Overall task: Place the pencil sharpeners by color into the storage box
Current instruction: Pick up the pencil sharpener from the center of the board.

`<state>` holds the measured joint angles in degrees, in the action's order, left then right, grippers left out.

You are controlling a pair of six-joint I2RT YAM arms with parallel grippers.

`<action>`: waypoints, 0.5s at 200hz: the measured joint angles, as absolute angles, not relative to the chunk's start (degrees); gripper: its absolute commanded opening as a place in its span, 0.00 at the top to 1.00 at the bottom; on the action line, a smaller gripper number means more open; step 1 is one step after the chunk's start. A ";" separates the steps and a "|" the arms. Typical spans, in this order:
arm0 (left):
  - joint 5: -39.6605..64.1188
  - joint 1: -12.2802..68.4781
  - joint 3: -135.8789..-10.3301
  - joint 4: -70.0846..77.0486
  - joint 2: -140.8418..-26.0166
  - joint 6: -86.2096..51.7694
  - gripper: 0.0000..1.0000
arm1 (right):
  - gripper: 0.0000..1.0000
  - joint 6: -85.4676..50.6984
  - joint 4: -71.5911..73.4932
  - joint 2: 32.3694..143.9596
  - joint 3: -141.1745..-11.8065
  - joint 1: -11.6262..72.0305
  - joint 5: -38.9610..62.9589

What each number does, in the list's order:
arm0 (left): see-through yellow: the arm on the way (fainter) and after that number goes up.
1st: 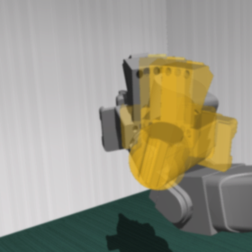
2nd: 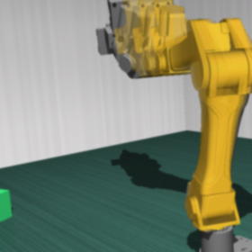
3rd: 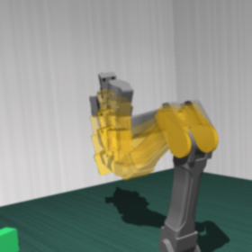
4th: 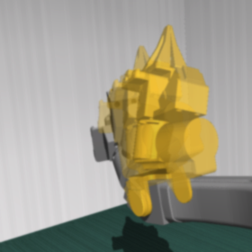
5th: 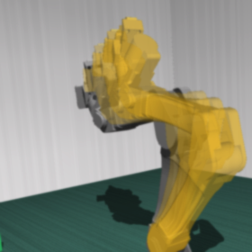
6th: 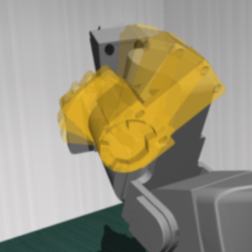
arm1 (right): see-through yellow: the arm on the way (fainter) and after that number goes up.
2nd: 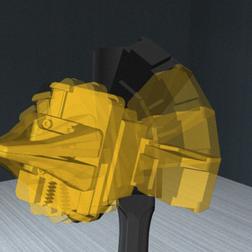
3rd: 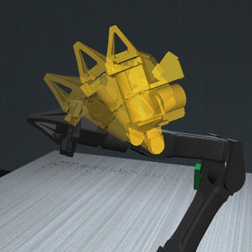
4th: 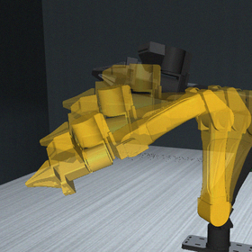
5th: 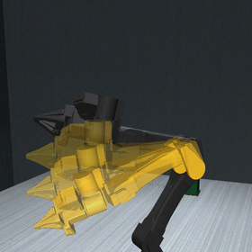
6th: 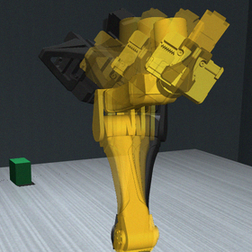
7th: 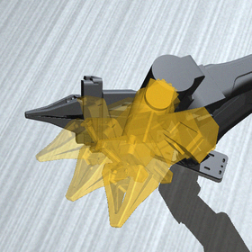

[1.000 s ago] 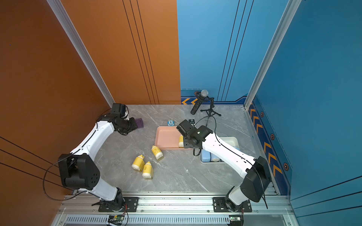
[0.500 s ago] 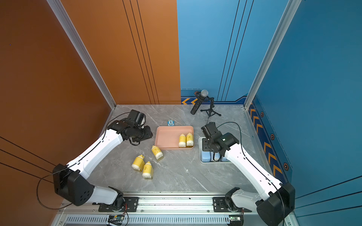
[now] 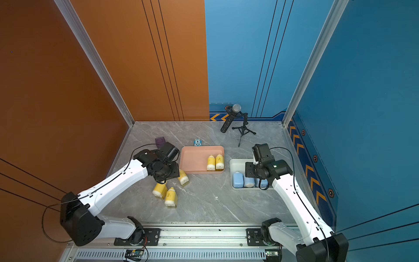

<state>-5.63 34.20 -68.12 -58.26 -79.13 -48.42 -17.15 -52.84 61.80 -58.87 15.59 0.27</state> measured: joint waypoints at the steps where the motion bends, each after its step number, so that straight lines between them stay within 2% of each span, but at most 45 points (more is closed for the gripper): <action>1: -5.63 34.20 -68.10 -58.28 -79.18 -48.53 0.41 | 0.36 -16.99 -52.82 61.76 -58.83 15.53 0.32; 100: -6.09 36.07 -70.57 -58.57 -87.44 -52.14 0.39 | 0.35 -14.96 -51.79 60.58 -57.04 13.41 4.56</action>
<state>-6.09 36.07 -70.57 -58.57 -87.44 -52.14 -14.96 -51.79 60.58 -57.04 13.41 4.56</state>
